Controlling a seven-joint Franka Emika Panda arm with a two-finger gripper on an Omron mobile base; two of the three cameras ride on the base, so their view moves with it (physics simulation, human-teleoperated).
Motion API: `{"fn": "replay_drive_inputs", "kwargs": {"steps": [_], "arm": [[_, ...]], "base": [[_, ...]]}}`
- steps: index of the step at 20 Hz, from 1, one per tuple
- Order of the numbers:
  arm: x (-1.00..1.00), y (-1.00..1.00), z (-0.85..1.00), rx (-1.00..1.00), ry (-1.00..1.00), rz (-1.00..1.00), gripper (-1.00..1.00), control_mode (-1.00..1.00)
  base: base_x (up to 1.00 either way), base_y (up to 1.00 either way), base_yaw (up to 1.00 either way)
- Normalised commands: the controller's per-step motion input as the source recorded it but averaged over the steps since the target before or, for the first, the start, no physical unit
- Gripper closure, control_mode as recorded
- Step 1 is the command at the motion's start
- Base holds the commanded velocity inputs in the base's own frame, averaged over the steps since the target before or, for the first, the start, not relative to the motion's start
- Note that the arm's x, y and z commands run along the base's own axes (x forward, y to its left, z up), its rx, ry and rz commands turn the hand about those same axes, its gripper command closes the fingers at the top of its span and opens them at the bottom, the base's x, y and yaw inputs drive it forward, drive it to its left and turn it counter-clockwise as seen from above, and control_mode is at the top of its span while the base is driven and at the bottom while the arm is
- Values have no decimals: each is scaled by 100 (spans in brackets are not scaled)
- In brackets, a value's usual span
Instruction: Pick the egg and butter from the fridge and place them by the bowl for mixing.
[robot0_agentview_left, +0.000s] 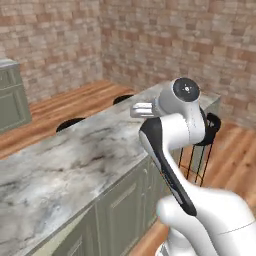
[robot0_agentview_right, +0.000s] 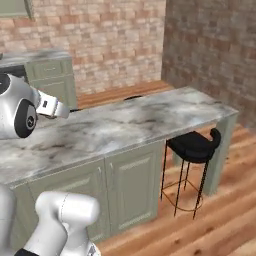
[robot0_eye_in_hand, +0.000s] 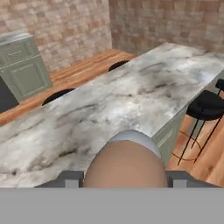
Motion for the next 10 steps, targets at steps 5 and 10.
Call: {"fn": "replay_drive_inputs", "kwargs": {"steps": [5,10], "arm": [[0,0,0,0,0,0,100,100],[0,0,0,0,0,0,100,100]], "base": [[-5,0,97],[-3,24,60]]}}
